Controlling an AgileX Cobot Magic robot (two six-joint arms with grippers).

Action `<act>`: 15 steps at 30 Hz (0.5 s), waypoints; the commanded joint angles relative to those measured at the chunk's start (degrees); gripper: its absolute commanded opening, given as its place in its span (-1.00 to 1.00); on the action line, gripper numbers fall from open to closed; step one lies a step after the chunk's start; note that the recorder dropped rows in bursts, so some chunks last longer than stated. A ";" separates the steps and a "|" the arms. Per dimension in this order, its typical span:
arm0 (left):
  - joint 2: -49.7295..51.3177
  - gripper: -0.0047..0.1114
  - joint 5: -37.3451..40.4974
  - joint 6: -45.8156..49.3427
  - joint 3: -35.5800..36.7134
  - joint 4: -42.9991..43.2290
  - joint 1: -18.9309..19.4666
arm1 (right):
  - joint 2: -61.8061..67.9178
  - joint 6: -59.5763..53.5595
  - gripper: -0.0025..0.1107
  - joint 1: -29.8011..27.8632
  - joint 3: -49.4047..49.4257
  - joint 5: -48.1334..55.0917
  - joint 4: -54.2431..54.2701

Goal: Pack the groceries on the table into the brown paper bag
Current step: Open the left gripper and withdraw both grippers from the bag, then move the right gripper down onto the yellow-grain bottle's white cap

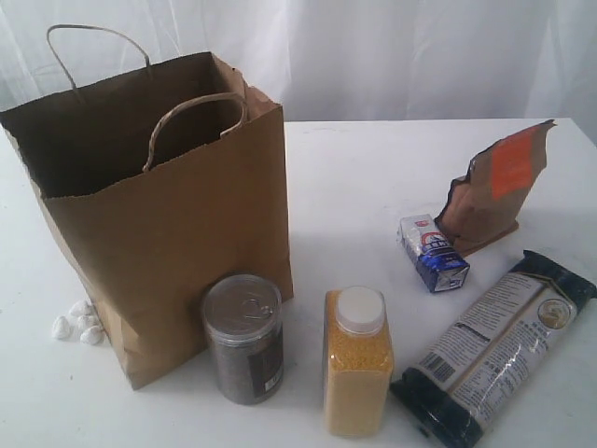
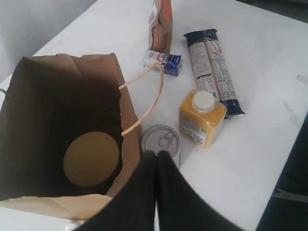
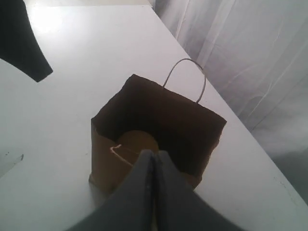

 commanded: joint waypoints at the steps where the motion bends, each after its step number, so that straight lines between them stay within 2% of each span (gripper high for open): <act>1: -1.36 -0.92 5.05 -0.69 3.54 -0.94 -0.32 | -2.22 0.51 -0.96 0.02 3.48 0.72 -0.57; 8: -7.56 -0.92 5.05 -1.03 16.41 2.01 -0.32 | -7.41 6.51 -0.96 0.02 16.30 0.72 -4.94; 15: -21.04 -0.92 -1.45 -11.76 29.85 6.84 -0.32 | -13.74 16.99 -0.96 0.02 34.40 -4.99 -5.25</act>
